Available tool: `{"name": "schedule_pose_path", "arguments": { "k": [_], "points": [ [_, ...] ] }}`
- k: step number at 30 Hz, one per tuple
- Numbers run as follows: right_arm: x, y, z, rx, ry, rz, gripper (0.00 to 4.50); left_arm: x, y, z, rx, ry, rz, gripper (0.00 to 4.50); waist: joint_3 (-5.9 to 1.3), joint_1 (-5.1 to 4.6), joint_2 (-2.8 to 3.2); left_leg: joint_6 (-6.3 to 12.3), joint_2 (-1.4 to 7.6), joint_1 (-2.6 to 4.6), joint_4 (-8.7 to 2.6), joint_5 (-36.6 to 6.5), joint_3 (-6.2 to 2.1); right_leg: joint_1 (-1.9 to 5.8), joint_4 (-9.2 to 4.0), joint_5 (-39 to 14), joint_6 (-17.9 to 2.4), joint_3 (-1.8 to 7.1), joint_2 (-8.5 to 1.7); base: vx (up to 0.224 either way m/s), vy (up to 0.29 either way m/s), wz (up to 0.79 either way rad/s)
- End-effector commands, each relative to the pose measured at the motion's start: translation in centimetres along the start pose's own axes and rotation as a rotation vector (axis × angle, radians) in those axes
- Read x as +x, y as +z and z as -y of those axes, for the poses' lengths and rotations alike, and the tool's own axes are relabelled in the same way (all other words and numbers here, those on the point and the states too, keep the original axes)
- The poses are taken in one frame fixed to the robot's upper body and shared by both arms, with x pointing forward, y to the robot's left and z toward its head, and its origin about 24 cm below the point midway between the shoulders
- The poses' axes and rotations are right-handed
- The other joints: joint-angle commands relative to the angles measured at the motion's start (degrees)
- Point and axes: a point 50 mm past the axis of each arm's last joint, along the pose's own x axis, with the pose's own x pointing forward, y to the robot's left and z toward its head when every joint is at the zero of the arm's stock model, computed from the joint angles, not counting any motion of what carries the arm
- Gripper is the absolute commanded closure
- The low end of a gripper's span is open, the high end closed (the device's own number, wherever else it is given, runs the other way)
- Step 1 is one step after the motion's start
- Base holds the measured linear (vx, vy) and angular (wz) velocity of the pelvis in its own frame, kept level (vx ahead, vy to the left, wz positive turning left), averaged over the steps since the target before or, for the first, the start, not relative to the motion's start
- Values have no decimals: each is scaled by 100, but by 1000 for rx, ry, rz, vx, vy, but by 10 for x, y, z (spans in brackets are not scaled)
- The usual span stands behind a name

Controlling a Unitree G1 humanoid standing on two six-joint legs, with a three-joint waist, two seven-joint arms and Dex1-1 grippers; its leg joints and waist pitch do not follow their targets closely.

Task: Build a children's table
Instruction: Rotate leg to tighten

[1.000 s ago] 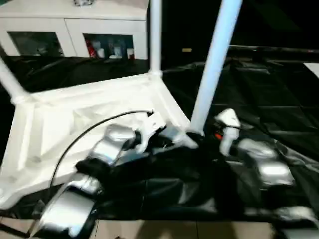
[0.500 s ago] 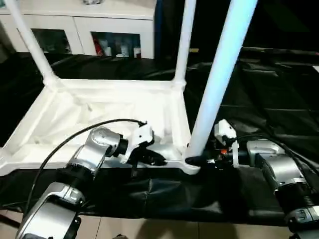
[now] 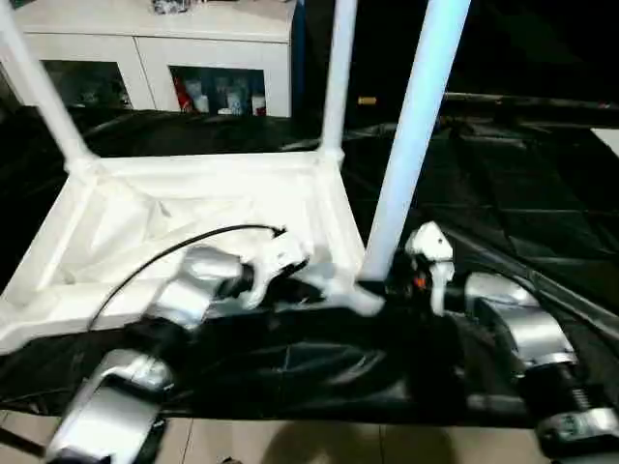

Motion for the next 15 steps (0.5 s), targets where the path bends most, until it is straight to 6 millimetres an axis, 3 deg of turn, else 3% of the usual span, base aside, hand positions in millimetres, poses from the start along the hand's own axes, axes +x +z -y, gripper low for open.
{"name": "schedule_pose_path", "arguments": {
  "k": [1, 4, 5, 7, 10, 12, 15],
  "points": [
    [18, -43, -17, 168, -104, -184, 252, 20, 23, -2, -38, 134, 71, 450, -260, -38, 30, -142, 152, 121, -427, -2161, -152, 111, -623, -2681, -791, 188, -345, 0, 0, 0],
    [33, -43, -23, 223, -185, -175, 252, 35, 32, 2, -58, 169, 96, 450, -266, -100, 6, -180, 136, 113, -429, -2287, -175, 103, -652, -2844, -754, 172, -351, 0, 0, 0],
    [40, -41, -27, 239, -198, -169, 252, 40, 36, 5, -56, 169, 104, 450, -284, -110, 58, -127, 145, 99, -446, -2237, -185, 135, -659, -2588, -755, 177, -351, 0, 0, 0],
    [54, -35, -38, 248, -206, -155, 252, 49, 45, 11, -55, 154, 126, 450, -289, -149, 48, -96, 140, 91, -455, -2172, -172, 140, -645, -2239, -880, 171, -331, 0, 0, 0],
    [60, -28, -43, 227, -177, -119, 252, 51, 48, 13, -41, 133, 136, 450, -258, -172, 44, -32, 127, 103, -458, -2394, -173, 136, -676, -2507, -859, 170, -340, 0, 0, 0],
    [61, -26, -43, 228, -177, -109, 196, 52, 48, 13, -39, 131, 136, 450, -267, -171, 56, -27, 135, 116, -467, -2427, -185, 139, -687, -2621, -790, 177, -350, 0, 0, 0],
    [54, -21, -35, 174, -122, -88, 173, 41, 42, 11, -4, 73, 144, 450, -273, -167, 32, 18, 139, 82, -475, -2340, -186, 160, -674, -2543, -797, 188, -362, 0, 0, 0]
  ]
}}
